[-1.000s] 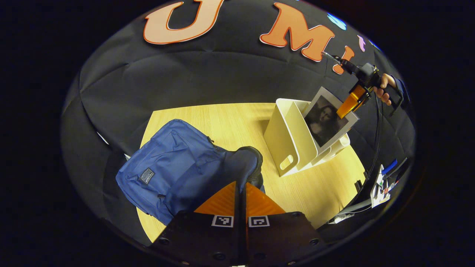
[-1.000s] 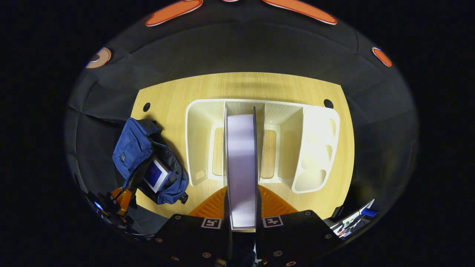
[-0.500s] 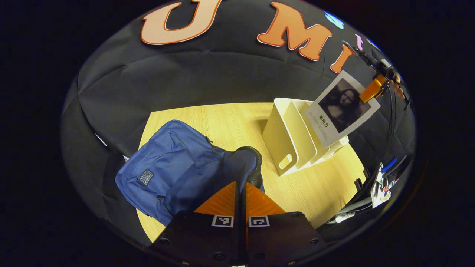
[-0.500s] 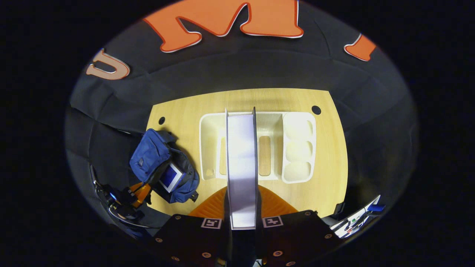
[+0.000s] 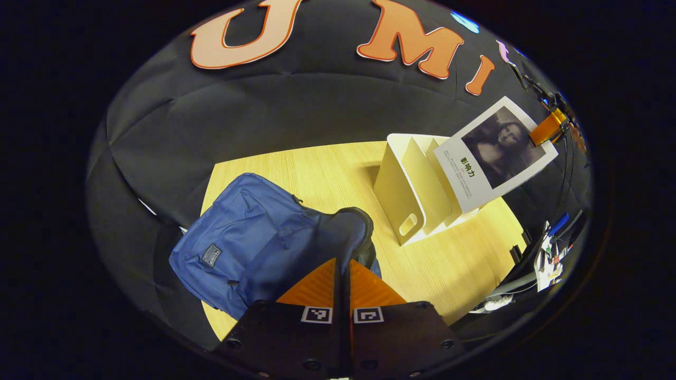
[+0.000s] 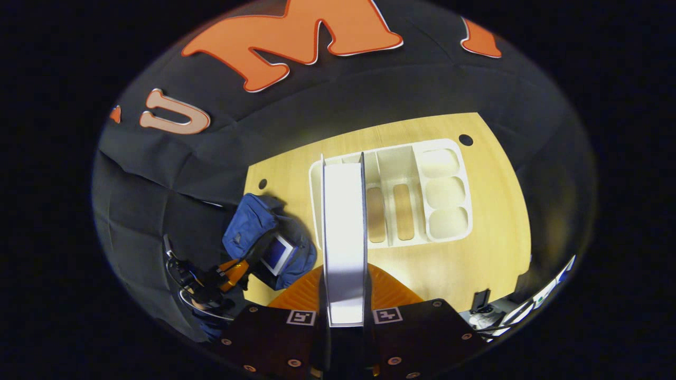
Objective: Open the schoolbag, grab two books from the bookshelf and put them into the schoolbag.
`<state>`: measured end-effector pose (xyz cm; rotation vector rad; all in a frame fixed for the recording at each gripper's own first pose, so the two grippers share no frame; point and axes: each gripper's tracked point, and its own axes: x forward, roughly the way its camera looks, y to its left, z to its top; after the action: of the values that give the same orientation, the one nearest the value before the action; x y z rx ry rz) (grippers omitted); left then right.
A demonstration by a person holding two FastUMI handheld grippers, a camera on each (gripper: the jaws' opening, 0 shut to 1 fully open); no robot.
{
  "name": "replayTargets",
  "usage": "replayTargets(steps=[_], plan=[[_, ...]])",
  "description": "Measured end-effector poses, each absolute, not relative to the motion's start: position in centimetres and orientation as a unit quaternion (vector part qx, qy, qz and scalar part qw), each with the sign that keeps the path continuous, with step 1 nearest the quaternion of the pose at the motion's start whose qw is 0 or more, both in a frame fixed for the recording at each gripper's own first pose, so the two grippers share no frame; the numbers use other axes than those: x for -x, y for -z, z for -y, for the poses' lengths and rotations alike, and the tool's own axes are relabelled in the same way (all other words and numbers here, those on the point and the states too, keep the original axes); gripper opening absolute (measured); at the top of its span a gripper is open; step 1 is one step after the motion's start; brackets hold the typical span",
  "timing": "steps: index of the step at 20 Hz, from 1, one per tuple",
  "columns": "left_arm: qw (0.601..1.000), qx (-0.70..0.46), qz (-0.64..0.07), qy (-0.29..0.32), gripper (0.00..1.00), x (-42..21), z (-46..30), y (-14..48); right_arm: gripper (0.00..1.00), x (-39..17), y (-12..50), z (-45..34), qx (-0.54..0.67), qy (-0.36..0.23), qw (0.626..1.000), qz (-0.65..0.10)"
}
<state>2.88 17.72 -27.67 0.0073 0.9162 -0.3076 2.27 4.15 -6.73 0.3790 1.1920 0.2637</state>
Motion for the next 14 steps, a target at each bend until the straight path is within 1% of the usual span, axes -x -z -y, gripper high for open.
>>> replayTargets(steps=[4, 7, 12, 14], plan=[[0.886, -0.014, -0.441, 0.146, 0.01, -3.0, -17.8, 27.4, 0.23, -1.2, 7.7, -5.0, -0.252, -0.141, 0.791, -0.54], [0.886, -0.02, -0.44, 0.146, 0.01, -3.1, -17.8, 27.3, 0.23, 0.0, 8.7, -6.4, -0.304, -0.167, 0.779, -0.522], [0.889, -0.023, -0.435, 0.141, 0.01, -3.2, -17.7, 26.9, 0.23, 1.8, 10.3, -9.8, -0.386, -0.21, 0.753, -0.49], [0.89, -0.02, -0.435, 0.14, 0.01, -3.1, -17.7, 27.0, 0.23, 2.8, 12.0, -11.7, -0.417, -0.221, 0.731, -0.492]])
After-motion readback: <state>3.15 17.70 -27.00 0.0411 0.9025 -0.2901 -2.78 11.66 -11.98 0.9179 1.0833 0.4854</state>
